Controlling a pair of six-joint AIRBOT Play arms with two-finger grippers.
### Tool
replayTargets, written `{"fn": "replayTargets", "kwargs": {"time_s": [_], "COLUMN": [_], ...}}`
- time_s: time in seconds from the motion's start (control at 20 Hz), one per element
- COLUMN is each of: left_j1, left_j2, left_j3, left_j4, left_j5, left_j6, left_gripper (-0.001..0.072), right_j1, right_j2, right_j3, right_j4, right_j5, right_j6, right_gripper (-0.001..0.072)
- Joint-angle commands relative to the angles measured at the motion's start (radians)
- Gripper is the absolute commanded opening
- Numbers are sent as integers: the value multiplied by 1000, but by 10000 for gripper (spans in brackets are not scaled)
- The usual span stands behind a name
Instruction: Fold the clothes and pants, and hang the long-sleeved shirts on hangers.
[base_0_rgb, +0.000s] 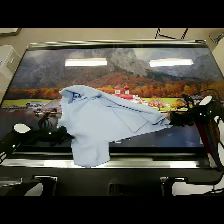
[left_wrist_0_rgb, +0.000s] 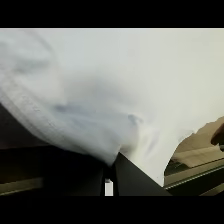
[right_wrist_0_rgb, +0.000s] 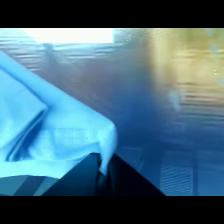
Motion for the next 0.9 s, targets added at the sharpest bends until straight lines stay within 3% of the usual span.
{"fn": "replayTargets", "kwargs": {"time_s": [0.0, 0.1, 0.25, 0.5, 0.7, 0.85], "left_j1": [3, 32, 124, 296, 311, 311], "left_j2": [32, 95, 184, 195, 267, 319], "left_j3": [92, 252, 681, 1476, 1551, 1543], "left_j4": [0, 0, 0, 3, -4, -3], "left_j5": [-6, -6, 2, 139, 115, 139], "left_j6": [46, 78, 114, 109, 22, 19], "left_gripper": [21, 21, 21, 22, 23, 22], "right_j1": [1, 1, 1, -3, -3, -3], "right_j2": [16, 75, 239, 542, 725, 801], "right_j3": [29, 86, 258, 684, 762, 763], "right_j4": [75, 125, 215, 77, 11, -31], "right_j5": [117, 156, 88, -150, -150, -154], "right_j6": [-10, 27, 81, 340, 380, 425], "right_gripper": [53, 53, 51, 53, 53, 53]}}
